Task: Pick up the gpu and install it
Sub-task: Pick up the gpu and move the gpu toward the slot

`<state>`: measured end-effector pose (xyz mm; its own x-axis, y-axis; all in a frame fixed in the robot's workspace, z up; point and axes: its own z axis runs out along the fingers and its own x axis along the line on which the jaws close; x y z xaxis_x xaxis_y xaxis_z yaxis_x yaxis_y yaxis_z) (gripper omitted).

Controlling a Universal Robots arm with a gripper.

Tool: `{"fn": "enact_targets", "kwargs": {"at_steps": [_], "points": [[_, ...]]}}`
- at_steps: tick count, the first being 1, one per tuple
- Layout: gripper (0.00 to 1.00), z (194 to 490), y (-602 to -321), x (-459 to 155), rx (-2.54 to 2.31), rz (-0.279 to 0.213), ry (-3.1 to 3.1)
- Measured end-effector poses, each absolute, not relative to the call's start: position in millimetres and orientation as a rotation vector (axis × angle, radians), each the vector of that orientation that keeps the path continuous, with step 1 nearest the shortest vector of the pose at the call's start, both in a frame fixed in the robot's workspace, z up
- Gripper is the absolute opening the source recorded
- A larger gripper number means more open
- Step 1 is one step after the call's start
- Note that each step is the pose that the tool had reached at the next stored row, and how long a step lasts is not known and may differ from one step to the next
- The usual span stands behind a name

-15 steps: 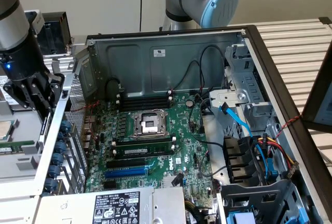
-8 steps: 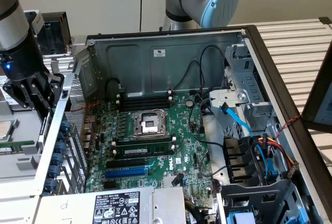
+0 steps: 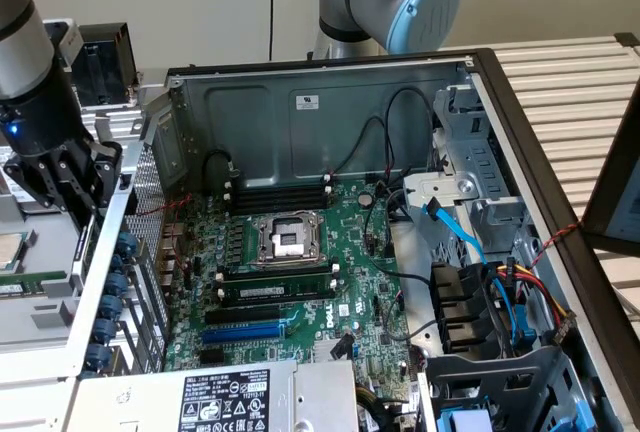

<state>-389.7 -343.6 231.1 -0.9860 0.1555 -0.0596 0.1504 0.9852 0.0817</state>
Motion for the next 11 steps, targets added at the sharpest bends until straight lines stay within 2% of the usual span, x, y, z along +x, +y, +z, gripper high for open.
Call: {"fn": "enact_targets", "kwargs": {"at_steps": [4,11], "points": [[0.37,230.7,-347.2,-389.9,0.237,0.155,3.064],[0.37,229.1,-351.8,-389.9,0.235,0.159,3.065]]}}
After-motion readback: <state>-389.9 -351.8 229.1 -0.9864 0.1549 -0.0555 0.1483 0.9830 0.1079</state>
